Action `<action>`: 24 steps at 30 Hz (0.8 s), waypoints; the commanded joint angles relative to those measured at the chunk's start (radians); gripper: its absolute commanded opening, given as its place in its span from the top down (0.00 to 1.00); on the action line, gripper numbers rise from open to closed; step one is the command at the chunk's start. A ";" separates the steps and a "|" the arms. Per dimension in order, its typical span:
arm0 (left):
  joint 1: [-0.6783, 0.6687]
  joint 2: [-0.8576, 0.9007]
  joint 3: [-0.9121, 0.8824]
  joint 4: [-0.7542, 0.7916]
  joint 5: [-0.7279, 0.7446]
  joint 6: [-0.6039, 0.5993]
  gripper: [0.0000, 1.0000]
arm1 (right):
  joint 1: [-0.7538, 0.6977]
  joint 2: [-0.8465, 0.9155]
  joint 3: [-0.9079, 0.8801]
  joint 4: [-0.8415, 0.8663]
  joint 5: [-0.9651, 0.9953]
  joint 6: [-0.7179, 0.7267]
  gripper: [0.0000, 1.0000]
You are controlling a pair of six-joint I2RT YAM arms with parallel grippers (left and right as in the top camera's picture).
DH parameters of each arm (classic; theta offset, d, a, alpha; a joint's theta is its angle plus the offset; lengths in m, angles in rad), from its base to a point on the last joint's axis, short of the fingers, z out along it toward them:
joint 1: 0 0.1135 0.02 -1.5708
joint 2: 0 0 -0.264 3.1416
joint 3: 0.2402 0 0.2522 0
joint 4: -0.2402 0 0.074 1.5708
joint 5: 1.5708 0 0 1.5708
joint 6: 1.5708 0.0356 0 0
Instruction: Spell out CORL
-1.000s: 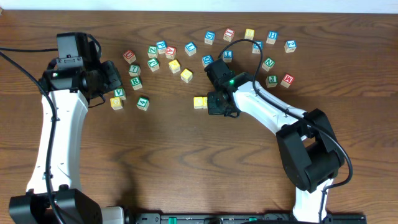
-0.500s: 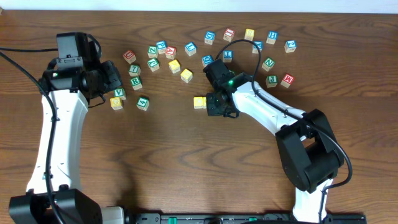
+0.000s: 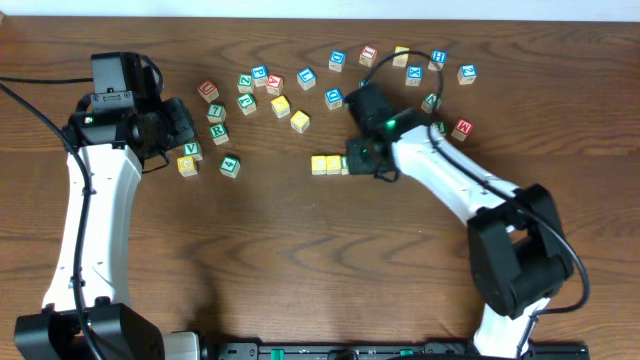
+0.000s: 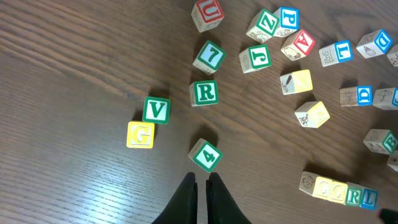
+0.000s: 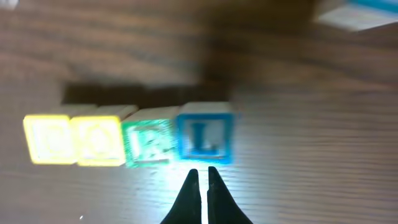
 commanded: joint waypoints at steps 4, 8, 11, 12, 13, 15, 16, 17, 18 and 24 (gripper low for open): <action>0.002 0.002 -0.009 -0.002 -0.006 0.014 0.92 | -0.066 -0.020 0.014 -0.005 0.029 0.026 0.99; 0.002 0.002 -0.009 -0.002 -0.006 0.014 0.92 | -0.079 -0.006 0.011 -0.003 0.029 0.026 0.99; 0.002 0.002 -0.009 -0.002 -0.006 0.013 0.93 | -0.079 0.025 0.010 -0.001 0.025 0.026 0.99; 0.002 0.002 -0.009 -0.002 -0.006 0.014 0.93 | -0.078 0.036 0.010 0.000 0.020 0.026 0.99; 0.002 0.002 -0.009 -0.002 -0.006 0.014 0.92 | -0.078 0.048 0.010 0.001 0.013 0.025 0.99; 0.002 0.002 -0.009 -0.002 -0.006 0.014 0.92 | -0.077 0.063 0.010 0.002 0.000 0.025 0.99; 0.002 0.002 -0.009 -0.002 -0.006 0.014 0.92 | -0.077 0.064 0.010 0.002 -0.006 0.025 0.99; 0.002 0.002 -0.009 -0.002 -0.006 0.014 0.92 | -0.077 0.064 0.010 0.002 -0.006 0.025 0.99; 0.002 0.002 -0.009 -0.002 -0.006 0.014 0.92 | -0.077 0.064 0.010 0.002 -0.006 0.024 0.99; 0.000 0.002 -0.009 -0.002 -0.006 0.013 0.92 | -0.077 0.065 0.010 0.017 -0.010 -0.002 0.99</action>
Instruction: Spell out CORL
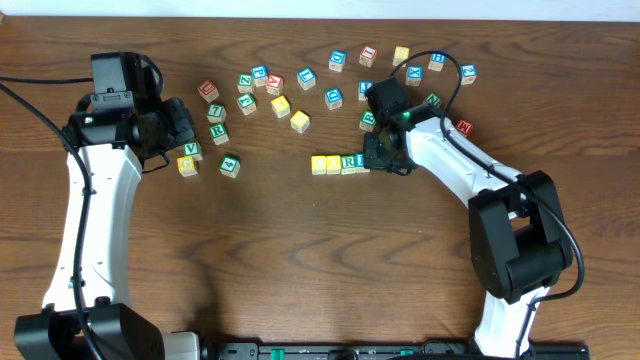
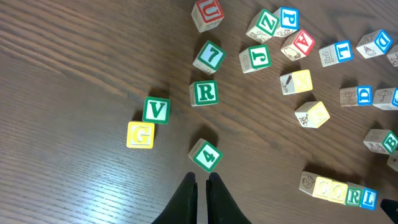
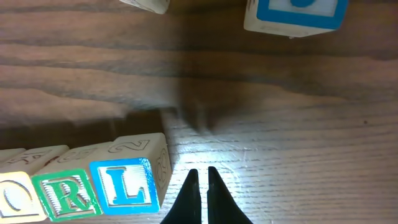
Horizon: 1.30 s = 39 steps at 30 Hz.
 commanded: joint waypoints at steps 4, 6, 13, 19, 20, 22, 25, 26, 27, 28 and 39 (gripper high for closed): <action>0.000 0.002 -0.009 -0.002 -0.007 0.013 0.92 | 0.000 0.006 -0.002 0.048 -0.005 -0.034 0.99; 0.000 0.002 -0.009 -0.002 -0.007 0.014 0.93 | 0.000 0.006 -0.011 0.063 -0.005 -0.034 0.99; 0.000 0.002 -0.009 -0.002 -0.007 0.014 0.92 | 0.000 0.006 -0.015 0.091 -0.013 -0.094 0.99; 0.000 0.002 -0.009 0.002 -0.007 0.014 0.92 | 0.000 0.006 -0.015 0.106 -0.026 -0.099 0.99; 0.000 0.002 -0.009 0.002 -0.007 0.014 0.92 | 0.000 0.006 -0.016 0.107 -0.029 -0.104 0.99; 0.000 0.002 -0.009 0.003 -0.007 0.014 0.93 | 0.000 0.006 -0.016 0.106 -0.031 -0.105 0.99; 0.000 0.002 -0.009 0.005 -0.007 0.014 0.92 | 0.000 0.006 -0.016 0.106 -0.031 -0.105 0.99; 0.000 0.002 -0.009 0.005 -0.007 0.014 0.92 | 0.000 0.006 -0.016 0.106 -0.031 -0.105 0.99; 0.000 0.002 -0.009 0.005 -0.007 0.014 0.92 | 0.000 0.006 -0.016 0.106 -0.031 -0.105 0.99; 0.000 0.002 -0.009 0.005 -0.007 0.014 0.93 | 0.000 0.006 -0.016 0.106 -0.031 -0.105 0.98; 0.000 0.002 -0.009 0.008 -0.007 0.014 0.92 | 0.000 0.018 -0.016 0.112 -0.030 -0.121 0.98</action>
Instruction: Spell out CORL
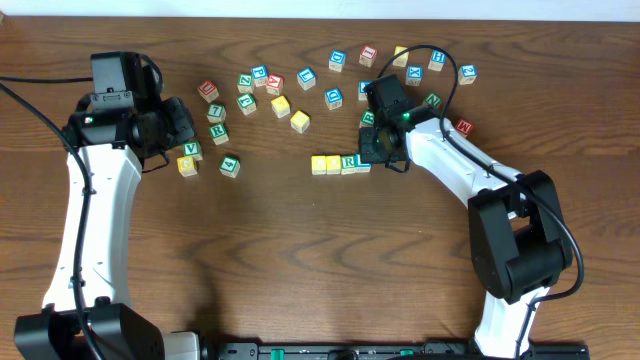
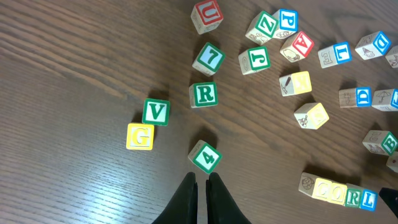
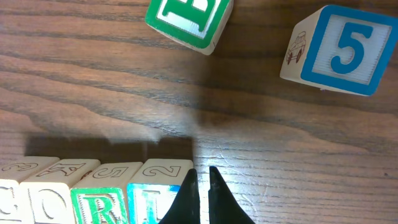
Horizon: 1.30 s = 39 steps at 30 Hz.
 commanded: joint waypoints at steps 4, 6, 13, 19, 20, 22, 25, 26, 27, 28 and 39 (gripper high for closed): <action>0.000 0.002 -0.009 0.002 -0.007 0.014 0.93 | 0.000 0.045 -0.008 0.005 -0.007 -0.021 0.99; 0.000 0.002 -0.009 0.002 -0.007 0.019 0.92 | 0.000 0.048 -0.008 0.005 -0.007 -0.021 0.99; 0.000 0.002 -0.009 0.003 -0.007 0.022 0.92 | 0.000 0.048 -0.008 0.017 -0.022 -0.022 0.99; 0.000 0.002 -0.009 0.003 -0.007 0.022 0.93 | 0.000 0.048 -0.008 0.033 -0.056 -0.075 0.99; 0.000 0.002 -0.009 0.003 -0.007 0.022 0.92 | 0.000 0.048 -0.008 0.034 -0.056 -0.075 0.99; 0.000 0.002 -0.009 0.003 -0.007 0.021 0.92 | 0.000 0.048 -0.008 0.033 -0.056 -0.075 0.99; 0.000 0.002 -0.009 0.003 -0.007 0.022 0.92 | 0.000 0.048 -0.008 0.034 -0.067 -0.086 0.99; 0.000 0.002 -0.009 0.003 -0.007 0.021 0.93 | 0.000 0.048 -0.008 0.034 -0.068 -0.086 0.99; 0.000 0.002 -0.009 0.003 -0.007 0.021 0.92 | 0.000 0.048 -0.008 0.033 -0.067 -0.086 0.99; 0.000 0.002 -0.009 0.003 -0.007 0.021 0.92 | 0.000 0.048 -0.008 0.033 -0.067 -0.085 0.99; 0.000 0.002 -0.009 0.000 -0.007 0.021 0.92 | -0.003 0.048 0.042 -0.035 -0.025 -0.055 0.98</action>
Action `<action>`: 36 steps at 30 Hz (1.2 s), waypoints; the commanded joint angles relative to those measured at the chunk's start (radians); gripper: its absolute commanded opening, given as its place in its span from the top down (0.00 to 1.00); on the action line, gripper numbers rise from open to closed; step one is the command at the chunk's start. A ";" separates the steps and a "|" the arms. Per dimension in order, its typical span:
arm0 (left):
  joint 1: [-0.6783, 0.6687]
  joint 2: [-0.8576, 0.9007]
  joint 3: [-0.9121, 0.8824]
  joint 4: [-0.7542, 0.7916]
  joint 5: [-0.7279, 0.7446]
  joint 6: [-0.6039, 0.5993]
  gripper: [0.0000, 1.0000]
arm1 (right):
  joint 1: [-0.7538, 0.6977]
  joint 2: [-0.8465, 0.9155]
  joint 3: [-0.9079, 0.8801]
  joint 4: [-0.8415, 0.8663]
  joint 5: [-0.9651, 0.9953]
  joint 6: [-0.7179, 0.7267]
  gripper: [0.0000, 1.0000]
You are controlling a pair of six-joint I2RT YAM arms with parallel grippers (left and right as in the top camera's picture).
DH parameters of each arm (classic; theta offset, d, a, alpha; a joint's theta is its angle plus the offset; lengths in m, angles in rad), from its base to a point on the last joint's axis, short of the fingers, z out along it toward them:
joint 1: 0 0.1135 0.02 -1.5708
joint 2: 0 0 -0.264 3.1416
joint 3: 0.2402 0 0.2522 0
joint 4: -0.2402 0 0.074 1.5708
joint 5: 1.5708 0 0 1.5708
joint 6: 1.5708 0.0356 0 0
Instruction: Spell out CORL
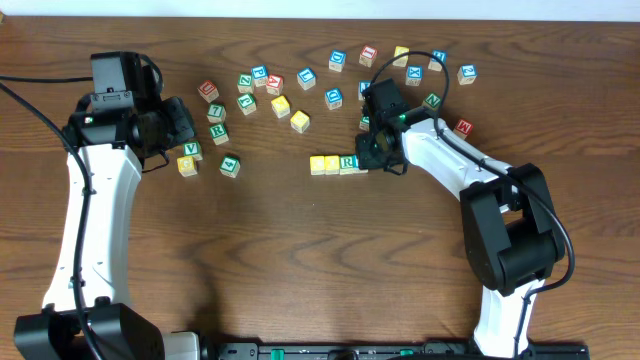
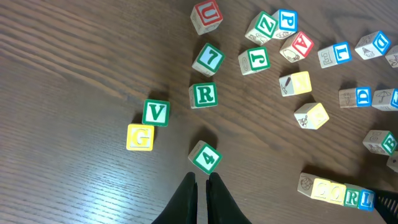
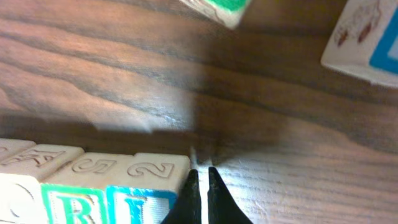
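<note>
Four blocks stand in a row mid-table: yellow C (image 1: 318, 165), yellow O (image 1: 333, 164), green R (image 1: 348, 162) and, at the right end, blue L (image 3: 146, 202). The same row (image 2: 339, 193) shows at the lower right of the left wrist view. My right gripper (image 3: 200, 177) is shut with nothing in it, low at the table, its tips against the right side of the L block. From overhead the right gripper (image 1: 372, 152) covers most of the L. My left gripper (image 2: 200, 182) is shut and empty, high above the table's left, near the green 4 block (image 2: 206, 156).
Loose letter and number blocks lie scattered across the back of the table (image 1: 300, 250). A green block (image 3: 217, 7) and a blue-edged block (image 3: 367, 50) lie just beyond the right gripper. G (image 2: 140, 136), V (image 2: 155, 112) and a second R (image 2: 204, 94) sit under the left arm.
My right gripper has dropped closer to the table, against the L block's right side. The row sits slightly further left. The left arm has not moved.
The four-block row stood in place at the oldest moment, with my shut right gripper just before the L. Then the gripper was off to the L's right, then at its right edge, and now low against it. The left arm stayed still throughout.
</note>
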 commanded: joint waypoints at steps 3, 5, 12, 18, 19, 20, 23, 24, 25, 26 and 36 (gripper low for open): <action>0.000 0.002 -0.009 -0.002 -0.007 0.018 0.92 | -0.003 0.002 0.084 -0.065 0.061 0.027 0.98; 0.000 0.002 -0.009 -0.002 -0.007 0.018 0.93 | -0.003 0.002 0.128 -0.102 0.071 0.026 0.97; -0.011 0.002 -0.010 -0.010 -0.006 0.017 0.92 | -0.013 0.002 0.236 -0.201 0.081 0.058 0.96; -0.069 0.029 -0.011 -0.013 -0.006 0.018 0.93 | -0.020 0.002 0.241 -0.176 -0.061 0.010 0.97; -0.074 0.037 -0.011 -0.010 -0.006 0.018 0.93 | -0.019 0.002 0.241 -0.163 -0.098 0.002 0.97; -0.074 0.045 -0.011 -0.005 -0.006 0.017 0.92 | -0.017 0.002 0.241 -0.146 -0.136 0.002 0.97; -0.069 0.061 -0.011 0.010 -0.006 0.017 0.92 | 0.003 0.002 0.241 -0.103 -0.178 0.003 0.97; -0.064 0.063 -0.011 0.013 -0.006 0.017 0.92 | 0.014 0.003 0.241 -0.085 -0.177 0.008 0.97; -0.059 0.063 -0.011 0.014 -0.006 0.017 0.92 | 0.027 0.003 0.240 -0.065 -0.176 0.011 0.97; -0.055 0.063 -0.011 0.015 -0.007 0.018 0.93 | 0.035 0.005 0.239 -0.048 -0.175 0.017 0.98; 0.005 0.063 -0.011 0.013 -0.006 0.018 0.93 | 0.151 0.079 0.238 0.083 -0.074 0.147 0.99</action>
